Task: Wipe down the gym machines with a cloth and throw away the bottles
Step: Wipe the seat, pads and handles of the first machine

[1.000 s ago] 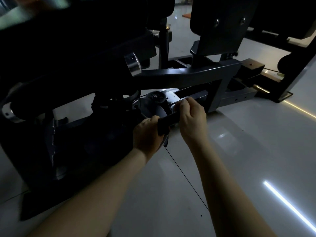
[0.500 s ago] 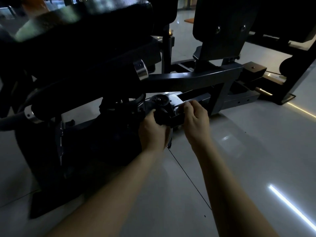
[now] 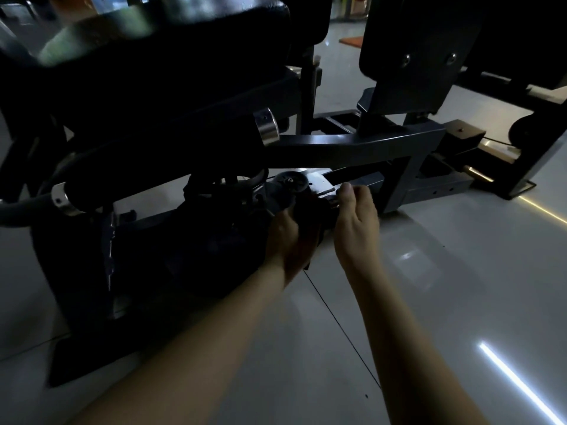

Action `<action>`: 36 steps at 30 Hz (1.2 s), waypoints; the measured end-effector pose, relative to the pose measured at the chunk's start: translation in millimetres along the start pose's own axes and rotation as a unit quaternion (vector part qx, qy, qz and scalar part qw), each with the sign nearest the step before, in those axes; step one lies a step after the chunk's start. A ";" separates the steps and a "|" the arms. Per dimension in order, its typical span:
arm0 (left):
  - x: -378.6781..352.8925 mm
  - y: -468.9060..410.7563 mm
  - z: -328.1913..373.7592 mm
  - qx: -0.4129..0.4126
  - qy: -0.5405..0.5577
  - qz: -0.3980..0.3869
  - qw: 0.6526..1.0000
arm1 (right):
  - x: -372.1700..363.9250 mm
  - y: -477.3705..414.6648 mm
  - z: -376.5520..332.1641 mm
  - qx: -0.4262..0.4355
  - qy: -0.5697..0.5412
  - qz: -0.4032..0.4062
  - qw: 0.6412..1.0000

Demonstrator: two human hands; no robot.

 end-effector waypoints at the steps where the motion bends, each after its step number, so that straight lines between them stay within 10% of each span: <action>1: 5.2 -1.2 -9.6 -0.011 -0.048 0.008 0.999 | 1.0 0.4 -0.3 0.006 0.009 -0.001 1.000; 9: 49.7 -5.9 -81.0 -0.093 -0.404 0.018 0.910 | 1.3 3.2 -4.6 0.019 0.038 -0.012 0.999; 20: 8.0 17.7 -16.2 0.204 0.036 0.091 0.974 | 1.4 -0.3 -4.5 0.012 0.043 -0.011 0.999; 31: -29.1 31.2 92.9 0.100 0.227 0.040 0.968 | 11.3 2.6 -1.4 -0.198 -0.294 -0.125 0.927; 36: -19.6 0.9 82.3 0.074 0.088 -0.002 0.993 | 20.7 7.0 -1.3 -0.216 -0.363 -0.183 0.888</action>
Point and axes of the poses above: each hand's wrist, its own y-axis away from the middle knuckle, its own x-axis out of the back of the hand, z = x × y, the point moved 4 cm from there along -y, towards the middle knuckle, and after that the axes turned 3 degrees about z, right-handed, at the moved point
